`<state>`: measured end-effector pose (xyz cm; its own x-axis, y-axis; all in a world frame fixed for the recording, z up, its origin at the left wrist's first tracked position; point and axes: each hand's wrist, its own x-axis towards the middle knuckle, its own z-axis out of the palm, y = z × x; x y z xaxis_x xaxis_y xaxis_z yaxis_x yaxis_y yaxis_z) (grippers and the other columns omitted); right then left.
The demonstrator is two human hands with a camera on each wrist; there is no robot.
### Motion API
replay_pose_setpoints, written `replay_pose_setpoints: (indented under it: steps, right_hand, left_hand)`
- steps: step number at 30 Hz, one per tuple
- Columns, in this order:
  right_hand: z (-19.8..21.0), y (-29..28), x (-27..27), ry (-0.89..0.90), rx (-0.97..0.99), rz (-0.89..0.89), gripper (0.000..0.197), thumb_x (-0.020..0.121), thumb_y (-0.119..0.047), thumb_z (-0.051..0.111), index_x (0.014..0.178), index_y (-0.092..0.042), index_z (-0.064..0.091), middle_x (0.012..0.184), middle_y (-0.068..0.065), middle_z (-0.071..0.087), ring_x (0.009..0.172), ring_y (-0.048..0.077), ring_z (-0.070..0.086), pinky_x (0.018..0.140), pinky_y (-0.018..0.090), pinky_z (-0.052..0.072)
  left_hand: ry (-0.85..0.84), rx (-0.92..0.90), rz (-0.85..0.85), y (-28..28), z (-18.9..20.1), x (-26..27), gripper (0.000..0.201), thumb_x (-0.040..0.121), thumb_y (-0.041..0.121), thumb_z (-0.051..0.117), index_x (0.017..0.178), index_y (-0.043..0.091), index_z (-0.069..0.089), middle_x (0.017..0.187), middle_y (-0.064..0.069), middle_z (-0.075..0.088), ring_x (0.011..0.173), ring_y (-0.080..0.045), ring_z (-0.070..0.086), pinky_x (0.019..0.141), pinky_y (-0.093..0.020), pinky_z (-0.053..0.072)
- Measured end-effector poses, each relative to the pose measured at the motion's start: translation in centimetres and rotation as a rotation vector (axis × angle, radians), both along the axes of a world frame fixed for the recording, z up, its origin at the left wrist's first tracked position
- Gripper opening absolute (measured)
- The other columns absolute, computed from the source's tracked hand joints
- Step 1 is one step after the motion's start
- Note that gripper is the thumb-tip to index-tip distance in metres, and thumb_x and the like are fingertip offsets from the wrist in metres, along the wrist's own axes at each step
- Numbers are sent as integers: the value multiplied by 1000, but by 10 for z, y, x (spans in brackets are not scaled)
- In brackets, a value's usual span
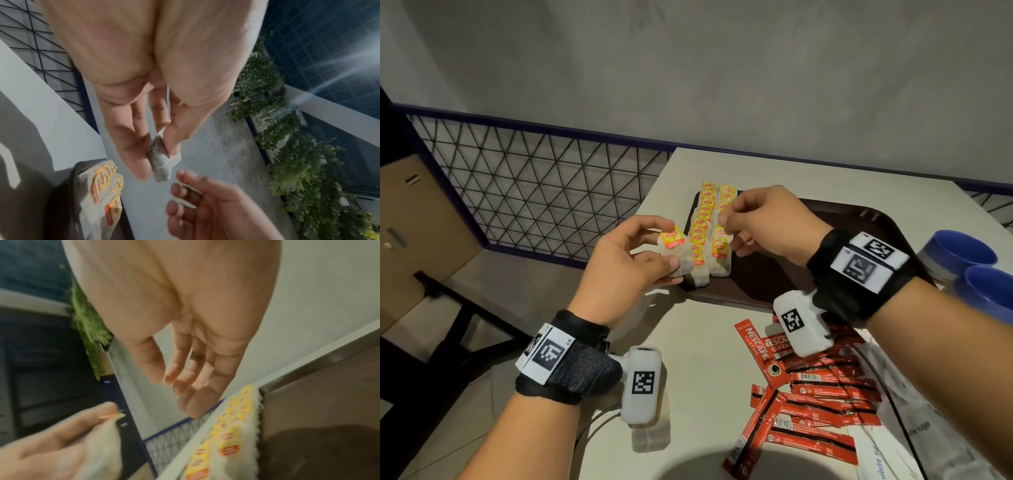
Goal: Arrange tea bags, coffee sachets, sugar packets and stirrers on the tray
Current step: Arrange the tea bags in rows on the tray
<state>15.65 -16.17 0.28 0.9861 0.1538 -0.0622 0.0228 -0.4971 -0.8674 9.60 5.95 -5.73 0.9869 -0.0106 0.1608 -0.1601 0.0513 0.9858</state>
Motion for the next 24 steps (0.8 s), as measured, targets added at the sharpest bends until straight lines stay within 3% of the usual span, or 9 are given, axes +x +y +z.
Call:
replay_pose_setpoints:
  steps: [3,7,10,13,15,17,20,24]
  right_hand:
    - [6,4,-28,-15,75,62,7,97,-16,72,95,-12,77,89,0,76,74,21,75,71,36,66]
    - [-5,4,-50,-11,85,96,14,95,-23,75,102,-12,79,91,2,77,77,21,75,72,37,64]
    - [-14,4,-57,-12,94,94,18,93,-27,77,105,-14,79,93,8,78,74,17,73,72,36,63]
    - [-20,2,-60,-60,108,78,18,92,-27,78,103,-14,79,90,10,78,75,24,74,70,37,63]
    - [-22,0,-62,-73,140,75,16,92,-26,79,102,-14,80,88,7,78,72,18,73,67,30,63]
    - [-23,-2,-64,-72,174,81,16,90,-25,80,102,-14,81,88,5,79,71,11,71,65,22,60]
    - [-25,-3,-65,-52,220,79,19,87,-22,82,102,-11,80,89,9,79,69,11,70,65,19,59]
    - [-25,-4,-63,-46,242,80,19,87,-22,82,102,-11,81,89,11,79,78,22,75,70,27,63]
  left_hand:
    - [-10,22,-72,-7,1,-3,52,83,-14,74,124,16,62,93,-2,71,84,-35,73,81,-52,64]
    - [-2,13,-130,-15,3,-8,55,82,-16,73,126,14,60,92,-10,71,76,-26,71,75,-37,64]
    - [12,-16,-158,-18,3,-9,52,82,-19,72,123,10,60,89,-11,72,71,-22,71,69,-33,62]
    - [29,-56,-181,-21,2,-11,47,82,-20,71,120,3,59,88,-12,72,70,-23,72,65,-31,61]
    - [40,-85,-187,-23,1,-11,39,83,-14,74,117,-1,60,87,-12,71,72,-24,72,63,-32,60]
    - [61,-110,-172,-24,0,-11,30,84,-6,77,110,-5,63,87,-20,66,74,-25,69,63,-32,60]
    - [92,-115,-109,-25,-3,-10,19,88,-6,73,104,-11,63,88,-28,64,70,-22,69,60,-32,60]
    - [64,-97,-60,-25,-3,-9,22,86,-7,72,104,-16,65,91,-46,64,69,-21,72,61,-29,60]
